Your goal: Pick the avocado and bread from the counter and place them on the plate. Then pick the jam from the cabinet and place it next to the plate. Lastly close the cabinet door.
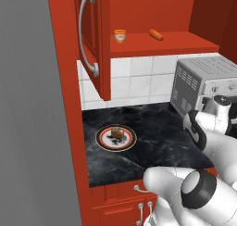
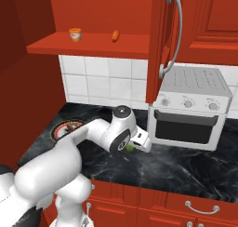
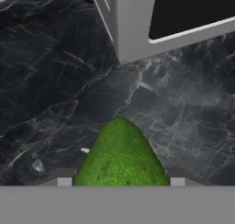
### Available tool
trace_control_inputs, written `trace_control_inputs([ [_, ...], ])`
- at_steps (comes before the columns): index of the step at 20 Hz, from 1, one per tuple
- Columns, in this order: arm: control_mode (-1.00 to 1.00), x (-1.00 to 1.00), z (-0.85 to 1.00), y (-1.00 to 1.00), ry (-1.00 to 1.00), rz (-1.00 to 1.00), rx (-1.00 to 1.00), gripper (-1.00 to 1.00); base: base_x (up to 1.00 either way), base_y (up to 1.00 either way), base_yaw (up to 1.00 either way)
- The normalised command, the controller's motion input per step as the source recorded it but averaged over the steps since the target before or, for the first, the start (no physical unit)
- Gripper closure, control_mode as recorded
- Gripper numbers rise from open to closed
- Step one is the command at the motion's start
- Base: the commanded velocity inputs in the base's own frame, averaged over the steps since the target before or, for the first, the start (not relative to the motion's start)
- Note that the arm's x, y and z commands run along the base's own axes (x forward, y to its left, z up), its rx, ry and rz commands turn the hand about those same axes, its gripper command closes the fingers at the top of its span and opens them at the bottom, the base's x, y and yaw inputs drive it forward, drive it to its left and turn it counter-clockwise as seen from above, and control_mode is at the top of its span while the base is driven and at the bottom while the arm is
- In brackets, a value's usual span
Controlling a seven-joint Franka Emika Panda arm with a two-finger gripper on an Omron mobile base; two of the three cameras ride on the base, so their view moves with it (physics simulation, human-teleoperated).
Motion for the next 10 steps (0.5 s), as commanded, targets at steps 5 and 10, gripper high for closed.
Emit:
trace_control_inputs([
  [5,-1.00,-0.11,0.20,0.45,0.00,0.14,0.00,1.00,0.00,0.00,0.00],
  [10,-1.00,-0.02,0.09,0.48,0.00,0.16,0.00,1.00,0.00,0.00,0.00],
])
